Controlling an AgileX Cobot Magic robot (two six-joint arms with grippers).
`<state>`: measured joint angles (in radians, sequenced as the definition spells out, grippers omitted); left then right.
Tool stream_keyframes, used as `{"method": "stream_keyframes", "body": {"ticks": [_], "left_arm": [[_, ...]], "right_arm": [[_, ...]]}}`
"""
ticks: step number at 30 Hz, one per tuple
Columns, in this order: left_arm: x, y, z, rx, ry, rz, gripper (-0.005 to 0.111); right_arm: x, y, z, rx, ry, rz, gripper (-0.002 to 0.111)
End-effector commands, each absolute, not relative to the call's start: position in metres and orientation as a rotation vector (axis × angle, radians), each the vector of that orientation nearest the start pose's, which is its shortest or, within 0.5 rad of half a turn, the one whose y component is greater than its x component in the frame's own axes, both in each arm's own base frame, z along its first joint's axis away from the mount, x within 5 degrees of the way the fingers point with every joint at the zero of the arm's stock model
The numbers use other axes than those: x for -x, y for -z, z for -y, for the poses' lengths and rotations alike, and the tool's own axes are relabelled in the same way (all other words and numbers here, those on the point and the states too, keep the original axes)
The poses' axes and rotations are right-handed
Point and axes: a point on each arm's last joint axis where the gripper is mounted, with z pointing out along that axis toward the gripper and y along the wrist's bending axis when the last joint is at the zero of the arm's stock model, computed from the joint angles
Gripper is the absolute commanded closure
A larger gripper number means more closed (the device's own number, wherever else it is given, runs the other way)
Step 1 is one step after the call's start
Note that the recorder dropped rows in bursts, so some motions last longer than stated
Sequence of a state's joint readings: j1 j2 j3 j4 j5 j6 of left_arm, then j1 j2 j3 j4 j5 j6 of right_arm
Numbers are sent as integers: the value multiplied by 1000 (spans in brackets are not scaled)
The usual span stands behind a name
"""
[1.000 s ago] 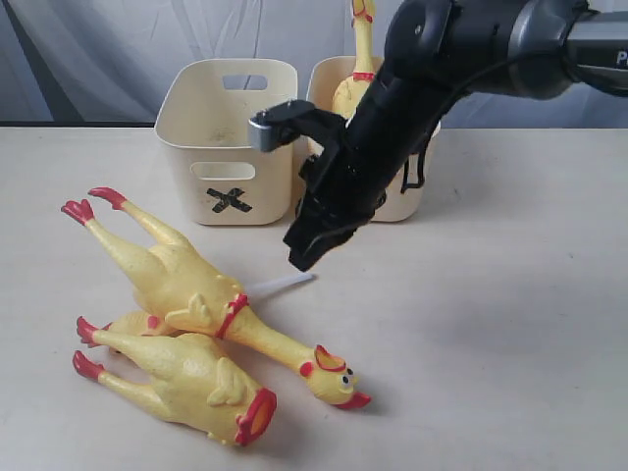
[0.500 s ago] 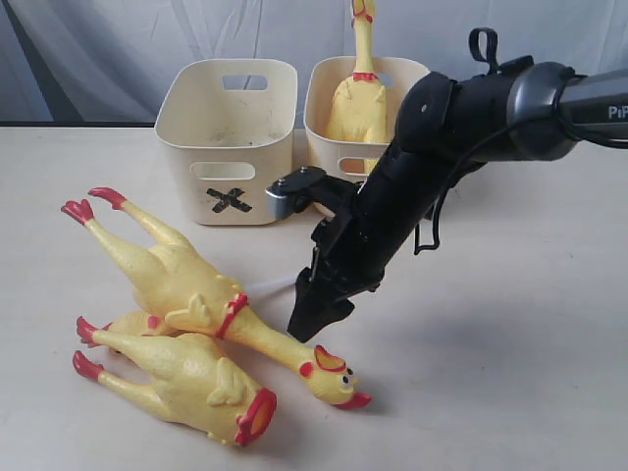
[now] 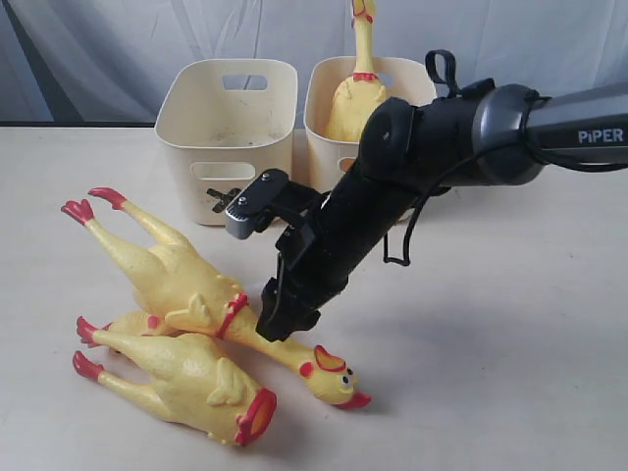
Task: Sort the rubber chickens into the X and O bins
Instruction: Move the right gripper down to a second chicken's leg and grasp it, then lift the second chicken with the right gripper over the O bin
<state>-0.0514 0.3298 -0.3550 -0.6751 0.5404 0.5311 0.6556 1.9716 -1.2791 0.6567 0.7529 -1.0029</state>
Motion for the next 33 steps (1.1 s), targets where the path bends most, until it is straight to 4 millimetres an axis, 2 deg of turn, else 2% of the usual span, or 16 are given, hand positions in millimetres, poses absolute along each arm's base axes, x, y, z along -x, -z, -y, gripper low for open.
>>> {"method": "stream_keyframes", "body": {"ticks": [1, 17, 19, 23, 28, 33], "left_arm": [[-72, -275, 34, -213, 398, -1878, 106], [-72, -275, 34, -213, 398, -1878, 106], [-72, -275, 34, -213, 398, -1878, 106], [-72, -275, 34, -213, 398, -1878, 106], [-72, -275, 34, -213, 398, -1878, 106], [-72, -275, 34, -214, 399, -1880, 106]], "right_arm": [[-285, -154, -268, 1659, -628, -2298, 53], [-280, -121, -268, 1722, -697, -2410, 53], [-279, -121, -268, 1724, -702, -2415, 61], [-277, -122, -267, 1743, -722, -2424, 106], [-273, -130, -266, 1768, -751, -2422, 109], [-272, -157, -265, 1746, -736, -2352, 109]]}}
